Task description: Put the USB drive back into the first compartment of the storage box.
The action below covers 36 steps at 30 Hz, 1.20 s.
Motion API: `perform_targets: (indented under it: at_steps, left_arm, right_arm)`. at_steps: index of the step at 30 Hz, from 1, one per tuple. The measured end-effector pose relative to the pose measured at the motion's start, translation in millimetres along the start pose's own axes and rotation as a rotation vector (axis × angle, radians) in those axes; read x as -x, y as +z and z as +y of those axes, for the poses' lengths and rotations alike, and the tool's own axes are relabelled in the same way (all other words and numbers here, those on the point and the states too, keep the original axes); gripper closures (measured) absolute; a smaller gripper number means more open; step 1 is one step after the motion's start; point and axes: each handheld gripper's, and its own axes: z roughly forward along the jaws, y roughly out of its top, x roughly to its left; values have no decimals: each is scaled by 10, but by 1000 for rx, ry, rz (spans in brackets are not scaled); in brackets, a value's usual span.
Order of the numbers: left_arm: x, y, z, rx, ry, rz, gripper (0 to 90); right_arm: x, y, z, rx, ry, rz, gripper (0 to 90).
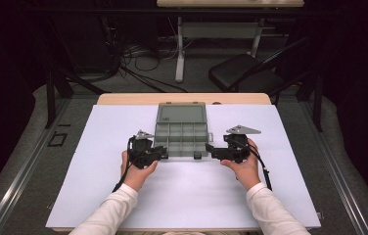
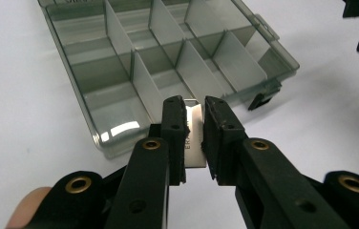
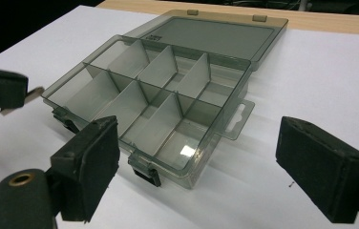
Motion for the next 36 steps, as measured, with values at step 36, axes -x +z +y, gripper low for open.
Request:
perform_targets:
  at_steps: [36]
  left_arm:
    - [-316, 478, 650, -61, 39, 175, 791]
  right_arm:
    - [20, 15, -18, -9, 9, -7, 143]
